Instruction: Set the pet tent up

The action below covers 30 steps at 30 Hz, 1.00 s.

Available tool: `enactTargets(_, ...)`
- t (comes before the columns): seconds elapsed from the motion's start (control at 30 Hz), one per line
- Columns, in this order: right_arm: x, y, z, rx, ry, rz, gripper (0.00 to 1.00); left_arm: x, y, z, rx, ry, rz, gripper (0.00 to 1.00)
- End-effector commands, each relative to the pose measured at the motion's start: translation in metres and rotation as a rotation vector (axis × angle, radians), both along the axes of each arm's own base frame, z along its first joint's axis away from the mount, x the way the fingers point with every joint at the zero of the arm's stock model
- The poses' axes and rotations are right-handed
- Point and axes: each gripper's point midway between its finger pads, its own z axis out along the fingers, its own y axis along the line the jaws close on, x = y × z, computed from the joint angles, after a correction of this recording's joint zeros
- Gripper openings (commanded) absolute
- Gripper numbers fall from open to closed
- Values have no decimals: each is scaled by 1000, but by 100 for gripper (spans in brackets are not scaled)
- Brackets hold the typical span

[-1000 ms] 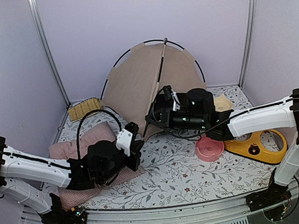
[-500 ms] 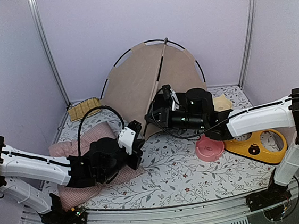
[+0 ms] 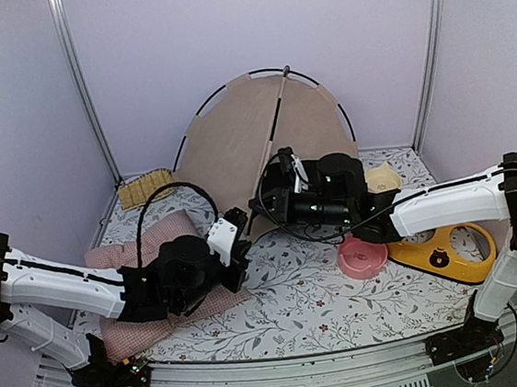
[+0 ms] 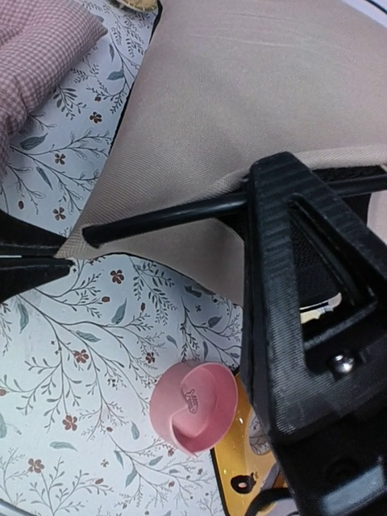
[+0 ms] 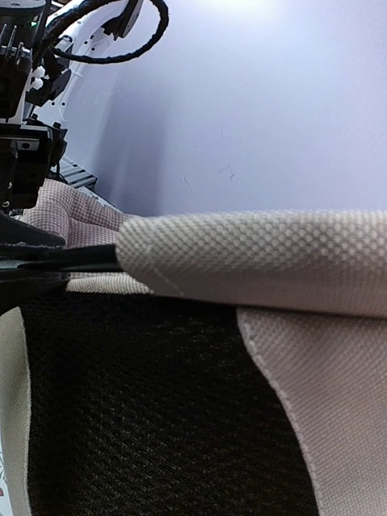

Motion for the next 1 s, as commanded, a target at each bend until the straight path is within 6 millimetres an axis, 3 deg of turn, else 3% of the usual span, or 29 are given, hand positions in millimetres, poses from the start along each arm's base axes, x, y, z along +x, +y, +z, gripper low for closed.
enactTargets(0.0,22,-20,-34,-99,51,-114,0,-2,-10,29,-86,-14,-30,0)
enactTargets(0.13,26,-31,-37,-109,68,-132,0,2,-3,22,-61,2,1,0)
enactTargets(0.33,11,-9,-30,-95,65,-38,0,9,-2,12,-47,29,28,0)
enactTargets(0.47,1,6,-39,-120,64,2,0,12,-5,16,-47,25,28,0)
enactTargets(0.63,12,-5,-62,-170,93,-61,0,9,-5,26,-68,10,8,0)
enactTargets(0.9,2,2,-54,-168,88,-7,0,22,9,24,-61,45,69,0)
enactTargets(0.97,2,1,-54,-177,86,-12,0,19,10,28,-78,42,51,11)
